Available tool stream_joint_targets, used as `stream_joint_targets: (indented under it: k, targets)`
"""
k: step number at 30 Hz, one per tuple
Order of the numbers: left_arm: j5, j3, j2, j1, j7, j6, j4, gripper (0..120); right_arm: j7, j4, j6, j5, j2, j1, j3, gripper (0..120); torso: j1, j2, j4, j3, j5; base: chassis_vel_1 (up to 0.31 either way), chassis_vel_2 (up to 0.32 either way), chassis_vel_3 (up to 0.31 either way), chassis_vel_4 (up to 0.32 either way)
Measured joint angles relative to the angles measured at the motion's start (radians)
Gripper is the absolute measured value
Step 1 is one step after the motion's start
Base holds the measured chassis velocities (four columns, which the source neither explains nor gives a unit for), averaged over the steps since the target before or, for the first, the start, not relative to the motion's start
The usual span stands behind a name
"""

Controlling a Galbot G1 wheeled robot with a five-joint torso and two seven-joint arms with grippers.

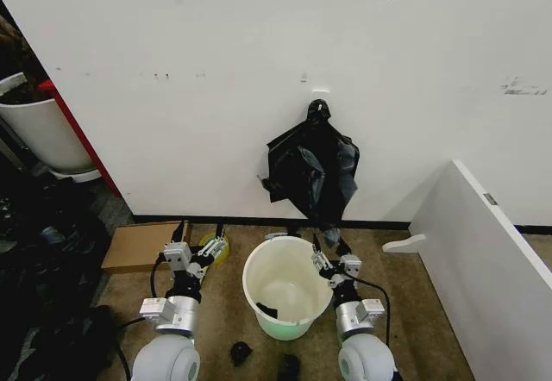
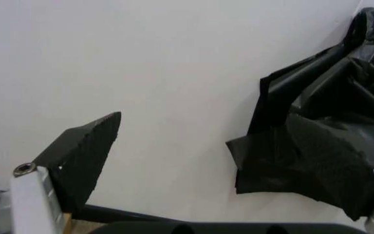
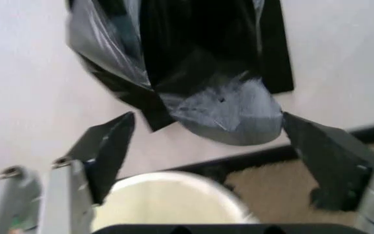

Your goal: Place the garbage bag over the trash bin.

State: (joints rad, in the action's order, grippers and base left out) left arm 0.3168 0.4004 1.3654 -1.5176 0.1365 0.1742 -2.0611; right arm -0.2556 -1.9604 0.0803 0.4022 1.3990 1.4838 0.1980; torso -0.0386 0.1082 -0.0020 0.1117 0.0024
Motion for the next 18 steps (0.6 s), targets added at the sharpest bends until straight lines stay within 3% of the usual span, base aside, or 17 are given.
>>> stream_joint_targets:
  k: [4, 9, 14, 18]
  targets:
    - [0.002, -0.002, 0.002, 0.019, 0.0, -0.002, 0.012, 100, -0.057, -0.115, -0.127, 0.086, -0.026, 0.022, -0.046, 100, 0.0, 0.0, -0.0001, 0.0, 0.0001, 0.0, 0.0, 0.0, 0.0]
    - [0.004, -0.001, -0.005, 0.019, 0.001, -0.003, 0.014, 100, -0.031, 0.027, -0.028, -0.075, -0.017, -0.1, 0.03, 100, 0.0, 0.0, 0.0001, 0.0, 0.0002, 0.0, 0.0, 0.0, 0.0]
    - [0.014, 0.011, -0.021, 0.018, 0.003, -0.003, 0.015, 100, 0.04, 0.243, 0.093, -0.334, -0.006, -0.264, 0.135, 100, 0.0, 0.0, 0.0002, 0.0, 0.0003, 0.0, 0.0, 0.0, 0.0]
    - [0.018, 0.016, -0.026, 0.016, 0.005, -0.003, 0.016, 100, 0.063, 0.293, 0.11, -0.379, 0.0, -0.309, 0.149, 100, 0.0, 0.0, 0.0, 0.0, 0.0001, 0.0, 0.0, 0.0, 0.0]
